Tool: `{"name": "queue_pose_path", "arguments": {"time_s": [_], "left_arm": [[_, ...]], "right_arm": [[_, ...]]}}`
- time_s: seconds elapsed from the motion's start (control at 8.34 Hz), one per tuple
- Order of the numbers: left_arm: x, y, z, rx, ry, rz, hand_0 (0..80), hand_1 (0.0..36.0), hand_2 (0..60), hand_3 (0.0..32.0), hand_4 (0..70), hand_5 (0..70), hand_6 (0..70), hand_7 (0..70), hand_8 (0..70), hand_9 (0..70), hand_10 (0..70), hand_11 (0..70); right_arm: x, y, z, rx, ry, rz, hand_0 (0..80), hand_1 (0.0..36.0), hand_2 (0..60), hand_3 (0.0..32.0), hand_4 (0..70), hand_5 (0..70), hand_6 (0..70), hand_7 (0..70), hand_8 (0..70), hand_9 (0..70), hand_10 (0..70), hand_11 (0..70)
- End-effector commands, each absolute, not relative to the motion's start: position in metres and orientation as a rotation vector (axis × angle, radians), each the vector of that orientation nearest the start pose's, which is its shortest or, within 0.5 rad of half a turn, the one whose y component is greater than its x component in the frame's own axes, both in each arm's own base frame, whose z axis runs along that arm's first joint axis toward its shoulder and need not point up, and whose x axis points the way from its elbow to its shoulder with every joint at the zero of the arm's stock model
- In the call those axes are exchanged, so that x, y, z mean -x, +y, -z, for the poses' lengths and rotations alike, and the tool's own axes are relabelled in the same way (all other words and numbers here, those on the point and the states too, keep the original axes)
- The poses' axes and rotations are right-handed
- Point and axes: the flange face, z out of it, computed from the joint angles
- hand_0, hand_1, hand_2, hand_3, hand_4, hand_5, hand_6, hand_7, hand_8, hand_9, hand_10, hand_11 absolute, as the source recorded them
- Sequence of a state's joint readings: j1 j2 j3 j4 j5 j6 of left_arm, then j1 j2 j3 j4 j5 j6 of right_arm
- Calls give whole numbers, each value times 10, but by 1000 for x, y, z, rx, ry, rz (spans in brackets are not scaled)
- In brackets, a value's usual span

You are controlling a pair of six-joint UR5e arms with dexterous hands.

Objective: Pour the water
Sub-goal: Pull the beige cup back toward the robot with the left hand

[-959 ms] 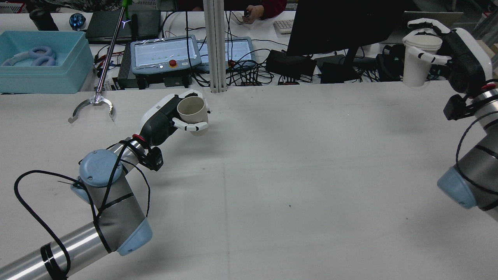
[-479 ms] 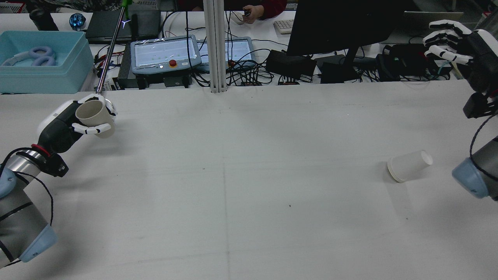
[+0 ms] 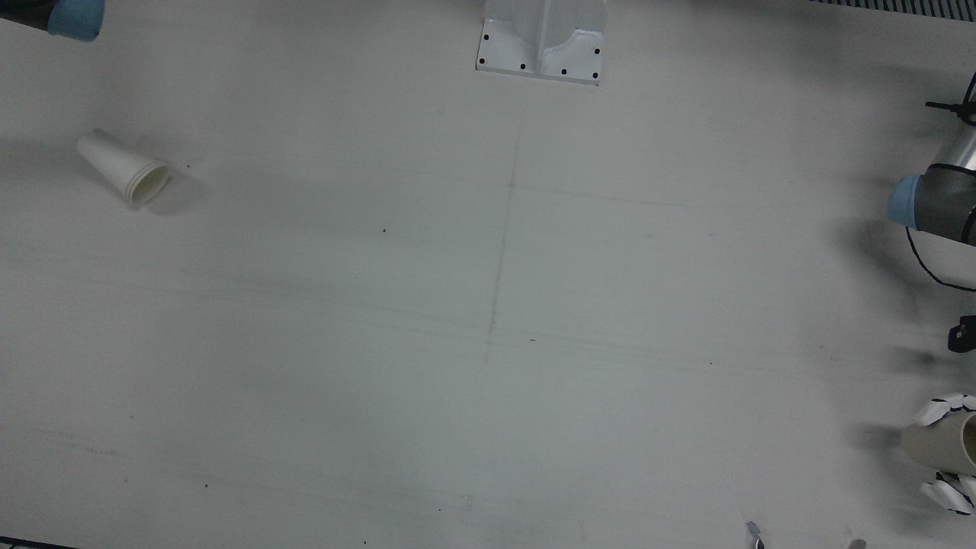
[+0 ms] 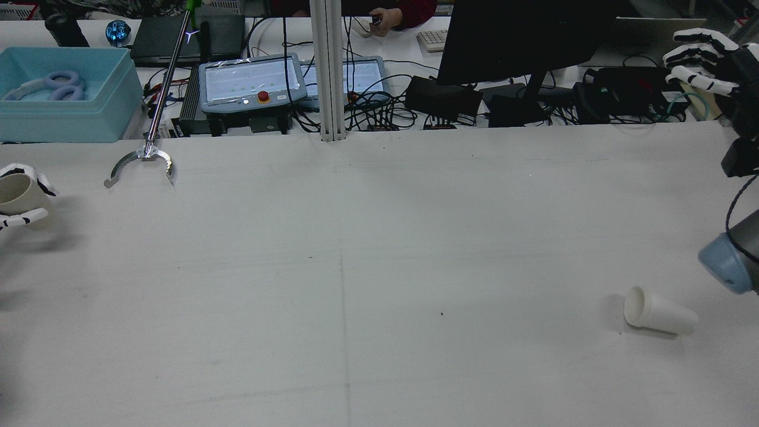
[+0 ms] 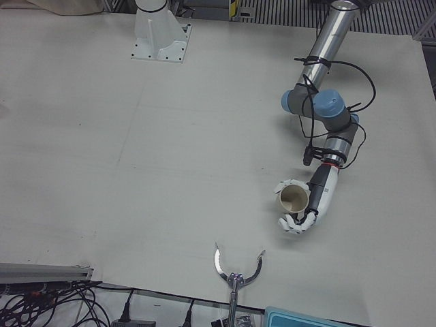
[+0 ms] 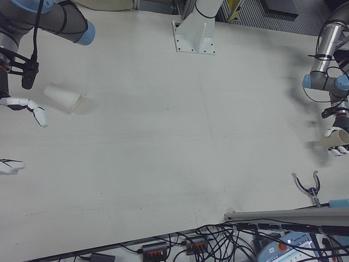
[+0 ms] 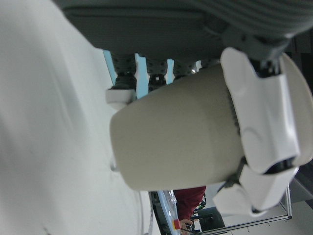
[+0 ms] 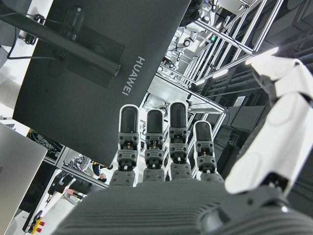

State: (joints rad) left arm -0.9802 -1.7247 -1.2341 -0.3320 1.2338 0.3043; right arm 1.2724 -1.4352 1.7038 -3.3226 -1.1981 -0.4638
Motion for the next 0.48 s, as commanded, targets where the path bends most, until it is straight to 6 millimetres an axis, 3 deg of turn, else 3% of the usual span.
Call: {"name": "queue_pose_path", "arguments": {"time_s": [0.0,0.12,0.24,0.36], "left_arm": [[-103,-493,-836,-173,2075,1810,499,360,600,0,292,700,320,488,346,432,387,558],[-99,-490,-842,-183,2079,1806,497,360,600,0,286,700,312,480,341,427,384,555],[-98,-488,-845,-187,2072,1807,498,359,600,0,277,700,292,460,326,421,327,482],[-99,-489,-845,-238,2082,1756,504,356,600,0,284,700,274,451,321,427,163,254]], "right_arm": [[-23,-562,-572,644,2417,2277,423,123,346,0,129,299,331,369,241,343,252,374],[-26,-563,-571,641,2421,2273,429,125,344,0,134,304,336,375,243,344,249,370],[-32,-562,-571,651,2413,2270,429,126,346,0,134,304,335,375,239,339,245,365],[-44,-560,-569,671,2398,2258,426,125,347,0,131,304,333,374,236,337,242,361]]}}
